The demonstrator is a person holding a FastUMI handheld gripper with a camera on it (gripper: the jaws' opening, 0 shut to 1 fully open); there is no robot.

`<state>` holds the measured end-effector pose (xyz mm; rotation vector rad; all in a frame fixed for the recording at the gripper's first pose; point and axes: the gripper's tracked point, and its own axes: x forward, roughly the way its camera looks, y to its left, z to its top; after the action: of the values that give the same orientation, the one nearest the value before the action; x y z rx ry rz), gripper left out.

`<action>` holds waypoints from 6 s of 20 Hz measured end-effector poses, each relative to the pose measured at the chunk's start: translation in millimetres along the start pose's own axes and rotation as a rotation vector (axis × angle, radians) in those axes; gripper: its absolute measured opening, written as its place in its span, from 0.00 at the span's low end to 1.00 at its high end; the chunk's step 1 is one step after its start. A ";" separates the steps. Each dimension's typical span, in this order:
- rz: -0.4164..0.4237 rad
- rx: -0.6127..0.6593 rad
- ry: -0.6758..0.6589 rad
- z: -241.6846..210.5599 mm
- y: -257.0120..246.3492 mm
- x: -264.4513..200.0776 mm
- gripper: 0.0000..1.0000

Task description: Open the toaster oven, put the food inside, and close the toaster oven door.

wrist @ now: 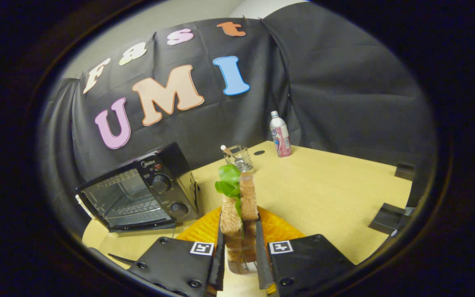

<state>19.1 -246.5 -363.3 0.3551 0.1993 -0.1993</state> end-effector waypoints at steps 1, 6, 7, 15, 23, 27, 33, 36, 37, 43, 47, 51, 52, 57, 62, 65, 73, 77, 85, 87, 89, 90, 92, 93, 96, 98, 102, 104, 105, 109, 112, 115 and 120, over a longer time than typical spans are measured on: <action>0.002 0.012 -0.017 4.4 7.3 -5.5 0.34; 0.072 0.082 -0.146 41.9 62.1 -41.7 0.34; 0.081 0.088 -0.167 47.6 72.4 -49.2 0.34; 0.127 0.433 -0.117 10.9 158.9 -73.3 0.34; 0.216 0.854 0.093 -56.2 258.8 -37.7 0.34; 0.179 0.923 0.151 -76.6 276.6 0.3 0.34; 0.197 0.925 0.212 -91.0 301.8 55.1 0.34; 0.221 0.837 0.215 -85.5 308.7 64.3 0.34; 0.225 0.800 0.218 -89.0 311.4 67.2 0.35; 0.223 0.649 0.223 -94.8 308.2 78.6 0.48; 0.233 0.482 0.199 -89.5 302.4 62.4 0.77; 0.125 0.280 0.173 -93.4 273.7 37.3 0.97; 0.100 0.230 0.168 -94.1 265.0 28.7 0.97; 0.034 0.052 0.114 -79.3 241.9 -18.6 0.99; -0.118 -0.166 0.177 -92.5 198.4 -76.0 1.00; -0.161 -0.168 0.223 -111.1 181.6 -96.1 1.00; -0.061 -0.117 0.303 -151.6 169.1 -111.6 0.99; 0.019 -0.061 0.316 -162.1 178.0 -99.2 1.00; 0.046 0.003 0.340 -167.8 179.9 -90.5 0.99; 0.047 -0.011 0.339 -166.5 180.8 -88.9 0.99; 0.051 -0.031 0.324 -160.5 183.0 -90.3 0.99; 0.057 -0.032 0.307 -154.0 185.1 -91.1 0.99; 0.072 -0.030 0.260 -136.9 191.8 -89.7 0.99; 0.077 -0.034 0.241 -128.0 195.5 -88.4 0.99; 0.074 -0.051 0.197 -104.5 204.3 -85.2 0.99; 0.072 -0.054 0.174 -92.1 209.9 -81.1 1.00; 0.067 -0.064 0.137 -69.8 221.3 -72.7 1.00; 0.064 -0.072 0.121 -59.6 226.6 -67.7 1.00; 0.066 -0.072 0.112 -54.3 230.2 -64.3 1.00; 0.069 -0.056 0.094 -35.6 242.2 -48.9 1.00; 0.078 -0.100 0.068 -20.7 253.9 -34.9 1.00; 0.103 -0.129 0.023 -9.6 262.5 -22.8 1.00; 0.158 -0.148 -0.028 2.4 273.0 -5.9 1.00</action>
<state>75.8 4.3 -271.4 0.2193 0.1566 -0.0333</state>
